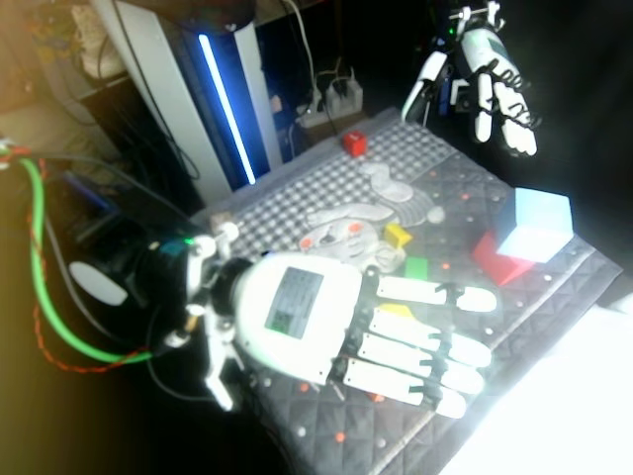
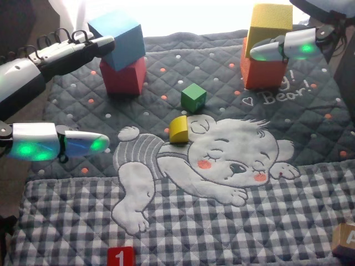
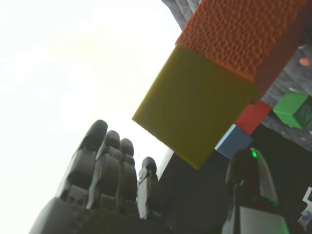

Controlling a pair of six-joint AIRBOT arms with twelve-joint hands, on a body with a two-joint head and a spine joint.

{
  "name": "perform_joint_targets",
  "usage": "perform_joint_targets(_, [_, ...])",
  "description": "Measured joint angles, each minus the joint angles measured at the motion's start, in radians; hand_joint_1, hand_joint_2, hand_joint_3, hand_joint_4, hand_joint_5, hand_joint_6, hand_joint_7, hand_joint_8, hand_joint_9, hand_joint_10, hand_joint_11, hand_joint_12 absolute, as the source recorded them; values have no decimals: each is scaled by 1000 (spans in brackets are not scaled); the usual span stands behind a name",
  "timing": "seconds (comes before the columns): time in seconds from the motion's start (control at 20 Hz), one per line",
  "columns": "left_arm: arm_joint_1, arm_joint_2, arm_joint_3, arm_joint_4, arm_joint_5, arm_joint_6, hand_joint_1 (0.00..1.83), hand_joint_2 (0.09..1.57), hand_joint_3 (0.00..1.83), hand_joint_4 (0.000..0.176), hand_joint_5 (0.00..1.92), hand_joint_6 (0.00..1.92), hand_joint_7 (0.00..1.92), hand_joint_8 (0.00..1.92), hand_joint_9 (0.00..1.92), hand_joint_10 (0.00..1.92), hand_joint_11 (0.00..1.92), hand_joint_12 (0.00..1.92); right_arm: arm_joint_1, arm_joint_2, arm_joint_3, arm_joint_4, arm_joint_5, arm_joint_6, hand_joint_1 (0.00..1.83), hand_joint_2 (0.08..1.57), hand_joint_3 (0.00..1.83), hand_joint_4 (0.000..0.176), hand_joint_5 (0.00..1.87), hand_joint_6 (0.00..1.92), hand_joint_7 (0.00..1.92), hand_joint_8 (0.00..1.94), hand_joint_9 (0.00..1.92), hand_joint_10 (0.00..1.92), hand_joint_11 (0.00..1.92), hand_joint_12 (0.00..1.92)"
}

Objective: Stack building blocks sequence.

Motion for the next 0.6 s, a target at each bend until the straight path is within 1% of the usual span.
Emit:
perform_joint_targets(0.05, [2, -4, 0, -4, -3, 0, 738, 951, 0, 163, 114, 2, 0, 0, 0, 0, 0, 0, -4, 19, -23, -3, 22, 0, 716, 890, 0, 176, 0, 0, 6, 0, 7, 0, 0, 276])
perform_joint_targets(0.1, [3, -5, 1, -5, -9, 0, 749, 946, 0, 130, 126, 6, 0, 0, 0, 0, 0, 0, -5, 43, -49, -5, 49, 0, 717, 875, 0, 176, 0, 0, 0, 0, 1, 0, 0, 329])
perform_joint_targets(0.15, [7, -5, 1, -14, -28, 0, 727, 963, 4, 128, 59, 0, 0, 0, 0, 0, 0, 0, -14, 86, -91, -3, 105, 0, 740, 878, 1, 176, 0, 0, 0, 0, 0, 0, 0, 65])
perform_joint_targets(0.2, [14, -5, 1, -37, -70, 0, 707, 980, 11, 133, 11, 0, 0, 0, 0, 0, 0, 0, -51, 147, -150, 24, 212, -4, 741, 860, 0, 176, 0, 0, 0, 0, 0, 0, 0, 12])
perform_joint_targets(0.25, [24, -5, -1, -58, -110, 0, 758, 979, 8, 133, 1, 0, 0, 0, 0, 0, 0, 0, -90, 184, -190, 52, 285, -14, 712, 868, 0, 176, 0, 0, 0, 0, 0, 0, 0, 2])
perform_joint_targets(0.3, [45, -4, -12, -103, -185, 0, 710, 976, 6, 138, 0, 0, 0, 0, 0, 0, 0, 0, -180, 246, -263, 105, 406, -56, 733, 873, 0, 176, 0, 0, 0, 0, 0, 0, 0, 0])
perform_joint_targets(0.35, [68, -4, -26, -137, -253, 0, 658, 978, 6, 101, 0, 0, 0, 0, 0, 0, 0, 0, -285, 280, -321, 164, 510, -84, 721, 859, 0, 176, 0, 0, 0, 0, 0, 0, 0, 0])
perform_joint_targets(0.4, [93, -3, -42, -157, -311, 0, 633, 977, 5, 80, 0, 0, 0, 0, 0, 0, 16, 7, -379, 293, -362, 219, 595, -92, 783, 846, 0, 176, 0, 0, 0, 0, 0, 0, 0, 0])
perform_joint_targets(0.45, [135, -4, -69, -167, -388, -6, 547, 993, 11, 150, 0, 0, 0, 0, 0, 0, 3, 3, -487, 293, -405, 275, 684, -93, 887, 888, 7, 169, 0, 0, 0, 0, 0, 0, 0, 0])
perform_joint_targets(0.5, [162, -7, -85, -162, -428, -17, 504, 1008, 16, 150, 0, 0, 0, 0, 0, 0, 28, 15, -555, 291, -442, 307, 736, -95, 854, 918, 17, 175, 0, 0, 0, 0, 0, 0, 0, 0])
perform_joint_targets(0.55, [187, -19, -91, -153, -474, -39, 447, 1108, 54, 163, 0, 0, 0, 0, 0, 0, 23, 15, -610, 290, -479, 318, 805, -95, 919, 889, 1, 176, 0, 0, 0, 0, 0, 0, 0, 0])
perform_joint_targets(0.6, [199, -26, -91, -154, -502, -56, 447, 1108, 54, 163, 0, 0, 0, 0, 0, 0, 23, 15, -629, 291, -495, 312, 849, -95, 919, 889, 1, 176, 0, 0, 0, 0, 0, 0, 0, 0])
